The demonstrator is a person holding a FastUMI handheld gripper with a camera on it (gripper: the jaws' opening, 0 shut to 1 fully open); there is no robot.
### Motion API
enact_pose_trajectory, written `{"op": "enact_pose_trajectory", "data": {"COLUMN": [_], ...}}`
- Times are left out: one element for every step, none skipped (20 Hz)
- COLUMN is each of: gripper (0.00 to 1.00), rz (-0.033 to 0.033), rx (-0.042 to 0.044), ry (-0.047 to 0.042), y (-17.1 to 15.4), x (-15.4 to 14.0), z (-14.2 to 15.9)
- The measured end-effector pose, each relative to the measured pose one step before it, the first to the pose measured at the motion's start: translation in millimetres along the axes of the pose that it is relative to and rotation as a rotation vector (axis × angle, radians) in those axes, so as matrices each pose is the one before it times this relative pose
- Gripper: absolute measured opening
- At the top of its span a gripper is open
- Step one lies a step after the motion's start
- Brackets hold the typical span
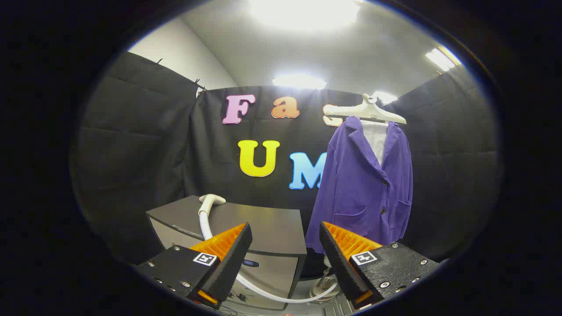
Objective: Iron the clothes twice with a garment steamer, once on the left side and once on the right side.
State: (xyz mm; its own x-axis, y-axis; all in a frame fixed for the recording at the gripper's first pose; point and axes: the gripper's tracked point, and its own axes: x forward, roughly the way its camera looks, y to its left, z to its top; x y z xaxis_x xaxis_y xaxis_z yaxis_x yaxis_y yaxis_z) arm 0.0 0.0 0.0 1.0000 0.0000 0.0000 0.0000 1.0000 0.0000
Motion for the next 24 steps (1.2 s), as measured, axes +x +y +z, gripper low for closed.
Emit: {"op": "enact_pose_trajectory", "data": {"gripper": [0.95,0.95,0.95,0.95,0.95,0.95,0.95,0.95,0.95,0.95,0.95,0.95,0.95,0.95,0.95,0.95,0.95,0.95,0.95,0.95,0.95,0.95,0.95,0.95], "rz": [-0.00683,-0.00361,-0.00173,-0.00255,-0.00942,-0.01659,-0.01537,-0.00797,-0.00107,-0.00146,-0.00228,-0.00383,-0.00495,-0.00349,-0.00245,0.00224,0.00974,0.01423,0.01852,0.01841,0.01191,0.01155,0.01589,0.02137], "rx": [-0.00635,0.00249,0.00498,0.00487,-0.00229,-0.00883,-0.01025,-0.00520,-0.00204,0.00029,0.00220,0.00442,0.00352,0.00125,0.00134,0.00559,0.00889,0.01038,0.00767,0.00364,-0.00078,-0.00221,-0.00178,-0.00295], "ry": [0.00054,-0.00265,-0.00607,-0.00342,-0.00279,-0.00041,0.00227,0.00255,0.00218,0.00165,0.00279,0.00451,0.00167,0.00149,0.00395,0.00508,0.00009,-0.00251,0.00408,0.00395,0.00379,0.00427,0.00835,0.00584], "y": [0.72,0.98,1.86,0.36,-1.97,-3.55,-3.89,-1.15,1.60,0.08,-2.03,-2.31,-2.22,-2.75,-2.84,-1.74,-0.20,1.16,0.71,0.60,-2.25,-1.99,-1.18,-0.56], "x": [0.08,-0.31,-1.48,-1.03,-1.91,-1.78,-2.07,-1.53,-0.64,-1.69,-0.85,-1.58,-1.44,-1.32,-0.38,-1.67,-2.19,-2.31,-1.10,-1.96,0.52,-0.93,0.10,0.48], "z": [-0.52,1.74,1.92,1.19,-0.56,0.18,-1.97,-1.11,-2.05,-0.81,-1.50,-0.62,-0.68,0.37,-1.16,-0.11,-0.42,0.70,-1.04,-0.17,-0.64,1.33,-0.44,1.62]}}
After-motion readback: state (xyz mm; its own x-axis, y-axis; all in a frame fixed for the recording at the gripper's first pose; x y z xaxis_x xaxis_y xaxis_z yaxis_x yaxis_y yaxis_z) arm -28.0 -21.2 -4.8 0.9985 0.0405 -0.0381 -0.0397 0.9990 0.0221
